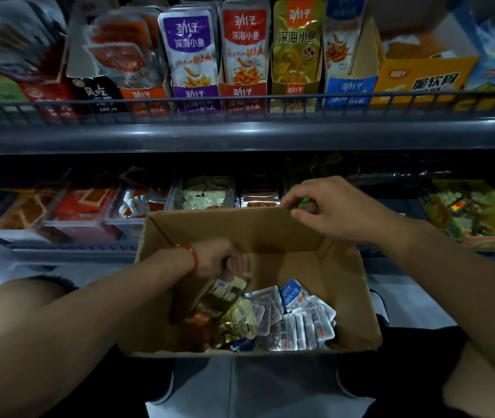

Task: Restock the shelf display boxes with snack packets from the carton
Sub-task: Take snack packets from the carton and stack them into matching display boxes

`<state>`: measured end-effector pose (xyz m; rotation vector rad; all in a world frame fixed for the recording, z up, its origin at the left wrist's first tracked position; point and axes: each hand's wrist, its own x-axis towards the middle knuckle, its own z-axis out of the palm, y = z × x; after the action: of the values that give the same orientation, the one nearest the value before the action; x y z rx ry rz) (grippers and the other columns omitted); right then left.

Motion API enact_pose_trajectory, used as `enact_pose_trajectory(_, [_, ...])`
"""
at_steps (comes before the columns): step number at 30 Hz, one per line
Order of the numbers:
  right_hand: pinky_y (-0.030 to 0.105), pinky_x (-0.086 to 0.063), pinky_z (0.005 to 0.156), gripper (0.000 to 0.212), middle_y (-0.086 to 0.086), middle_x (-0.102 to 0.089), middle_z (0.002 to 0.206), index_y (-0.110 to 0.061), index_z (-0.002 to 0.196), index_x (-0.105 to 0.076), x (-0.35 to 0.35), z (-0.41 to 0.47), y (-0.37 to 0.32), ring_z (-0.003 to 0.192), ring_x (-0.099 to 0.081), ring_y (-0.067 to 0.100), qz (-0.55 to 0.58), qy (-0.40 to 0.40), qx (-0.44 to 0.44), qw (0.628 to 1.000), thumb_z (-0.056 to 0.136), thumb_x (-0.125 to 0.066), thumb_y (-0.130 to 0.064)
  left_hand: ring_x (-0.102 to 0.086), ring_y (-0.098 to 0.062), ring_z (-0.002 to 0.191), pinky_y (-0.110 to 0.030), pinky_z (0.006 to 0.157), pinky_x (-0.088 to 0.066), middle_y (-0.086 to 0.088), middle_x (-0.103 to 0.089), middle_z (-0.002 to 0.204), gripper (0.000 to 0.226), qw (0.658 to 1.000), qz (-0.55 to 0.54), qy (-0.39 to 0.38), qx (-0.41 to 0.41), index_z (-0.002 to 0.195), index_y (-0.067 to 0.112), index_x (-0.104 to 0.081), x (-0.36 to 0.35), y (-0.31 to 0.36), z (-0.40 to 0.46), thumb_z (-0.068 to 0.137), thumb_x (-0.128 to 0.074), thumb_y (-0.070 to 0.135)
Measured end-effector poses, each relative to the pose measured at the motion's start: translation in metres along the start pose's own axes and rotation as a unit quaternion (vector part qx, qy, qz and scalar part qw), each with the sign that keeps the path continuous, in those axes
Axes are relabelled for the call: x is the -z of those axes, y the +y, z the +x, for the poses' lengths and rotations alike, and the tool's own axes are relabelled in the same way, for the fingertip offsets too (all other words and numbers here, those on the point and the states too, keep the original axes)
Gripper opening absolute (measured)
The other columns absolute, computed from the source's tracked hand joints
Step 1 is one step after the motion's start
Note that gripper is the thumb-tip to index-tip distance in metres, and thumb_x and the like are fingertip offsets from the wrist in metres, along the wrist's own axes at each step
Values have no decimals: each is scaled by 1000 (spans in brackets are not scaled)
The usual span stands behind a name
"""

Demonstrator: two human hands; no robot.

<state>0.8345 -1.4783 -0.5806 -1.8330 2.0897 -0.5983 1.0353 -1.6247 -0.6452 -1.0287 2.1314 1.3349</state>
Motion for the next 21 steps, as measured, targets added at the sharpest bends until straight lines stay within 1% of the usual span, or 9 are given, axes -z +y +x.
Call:
enact_pose_trajectory(3, [23,-56,81,26,-10,-68,118,-34,122,-67,-1,0,0,91,-63,-4,17,-37,-3,999,97,-66,-26,-68,-7,80,-16,78,-54,2,-72,81,22,995,40,38,-85,108,14,-72,25,15,-10,89,-71,4])
enact_pose_trajectory(6, [30,-60,84,38,-14,-66,116,-36,129,-62,-6,1,-6,94,-64,-1,45,-66,-15,997,92,-71,-37,-64,-17,78,-25,72,-56,-6,-67,76,22,973,-148,87,-157,105,5,-71,40,28,-17,85,-72,-5])
enact_pose_trajectory(8, [32,-58,86,57,-16,-62,122,-38,136,-55,-10,2,-11,100,-61,0,37,-72,-21,997,85,-73,-53,-63,-23,80,-28,62,-56,-15,-67,87,26,944,-273,113,-144,109,3,-68,42,34,-22,86,-69,-8])
enact_pose_trajectory(11, [23,-48,93,93,-19,-41,141,-41,152,-32,-16,3,-18,118,-49,1,29,-95,-36,994,74,-76,-66,-65,-23,79,-27,56,-58,-18,-66,94,29,896,-410,104,-134,112,5,-66,43,48,-30,88,-63,-11])
enact_pose_trajectory(13, [18,-40,96,103,-18,-35,147,-41,156,-22,-20,4,-22,125,-41,0,35,-108,-40,993,74,-80,-62,-63,-20,69,-27,54,-57,-17,-64,86,30,863,-479,103,-124,112,4,-66,46,51,-30,89,-60,-13])
enact_pose_trajectory(15, [25,-50,98,84,-13,-43,147,-39,154,-29,-21,5,-23,123,-49,3,53,-103,-42,992,86,-77,-45,-59,-15,56,-26,52,-56,-14,-60,76,28,842,-513,123,-112,111,2,-66,50,51,-33,89,-56,-14])
enact_pose_trajectory(17, [36,-58,92,49,-7,-60,133,-32,142,-49,-16,6,-21,112,-62,7,100,-55,-53,992,97,-67,-27,-58,-18,57,-26,51,-55,-15,-57,75,21,839,-508,155,-118,112,-4,-65,52,49,-34,93,-57,-7])
enact_pose_trajectory(19, [38,-62,81,26,-3,-69,114,-23,127,-62,-7,8,-18,99,-69,10,176,-5,-80,981,100,-62,-21,-60,-22,64,-29,55,-54,-18,-60,81,25,862,-461,178,-114,111,-5,-66,52,47,-37,99,-59,15])
enact_pose_trajectory(21, [39,-63,71,16,3,-75,100,-17,115,-66,3,9,-14,89,-74,14,238,19,-102,966,99,-63,-20,-60,-24,69,-33,62,-51,-19,-65,86,39,908,-346,203,-122,105,3,-70,52,43,-37,99,-59,40])
